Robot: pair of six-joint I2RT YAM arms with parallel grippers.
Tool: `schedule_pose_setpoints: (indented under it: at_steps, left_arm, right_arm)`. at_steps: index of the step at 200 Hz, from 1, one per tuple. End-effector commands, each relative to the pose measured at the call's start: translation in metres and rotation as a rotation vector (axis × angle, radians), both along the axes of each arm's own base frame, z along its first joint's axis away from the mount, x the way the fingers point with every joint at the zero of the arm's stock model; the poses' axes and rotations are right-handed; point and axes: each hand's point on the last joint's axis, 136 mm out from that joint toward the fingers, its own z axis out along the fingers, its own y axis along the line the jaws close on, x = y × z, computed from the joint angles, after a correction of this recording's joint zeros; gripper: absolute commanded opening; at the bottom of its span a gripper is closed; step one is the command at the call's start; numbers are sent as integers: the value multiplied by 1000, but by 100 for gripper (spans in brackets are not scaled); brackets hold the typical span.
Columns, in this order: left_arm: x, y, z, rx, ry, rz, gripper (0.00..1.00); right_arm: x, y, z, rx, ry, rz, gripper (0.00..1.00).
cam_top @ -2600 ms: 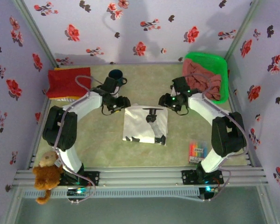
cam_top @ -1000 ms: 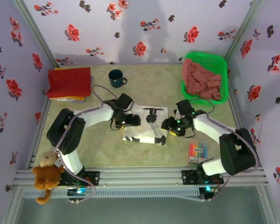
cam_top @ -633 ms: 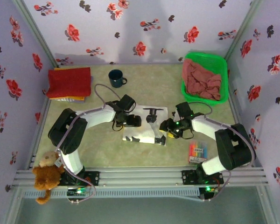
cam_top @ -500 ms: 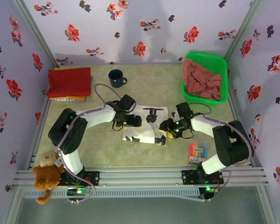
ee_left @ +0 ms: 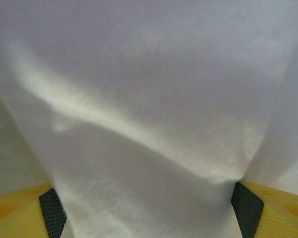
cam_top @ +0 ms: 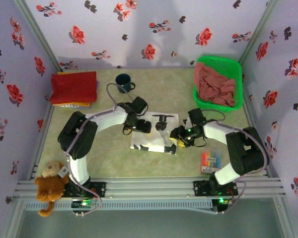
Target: Fold and stack the t-shirts
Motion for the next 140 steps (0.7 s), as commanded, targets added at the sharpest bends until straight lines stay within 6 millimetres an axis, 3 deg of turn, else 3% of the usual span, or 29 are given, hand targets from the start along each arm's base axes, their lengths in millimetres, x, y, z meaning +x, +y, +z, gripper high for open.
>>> schedule_pose_setpoints:
  at_steps: [1, 38, 84, 114, 140]
  left_arm:
    - [-7, -2, -13, 65, 35, -48, 89]
    - [-16, -4, -26, 76, 70, -55, 90]
    - [-36, -25, -45, 35, 137, -68, 85]
    - [-47, -49, -52, -24, 155, -88, 70]
    - [-51, -52, -54, -6, 171, -102, 34]
  right_arm:
    - [-9, -6, -16, -53, 35, 17, 54]
    - [-9, -6, -16, -53, 36, 21, 54]
    - [-9, -8, -18, -65, 39, 26, 54]
    - [-13, -10, -21, -74, 42, 27, 54]
    - [-14, -13, -20, -77, 43, 27, 54]
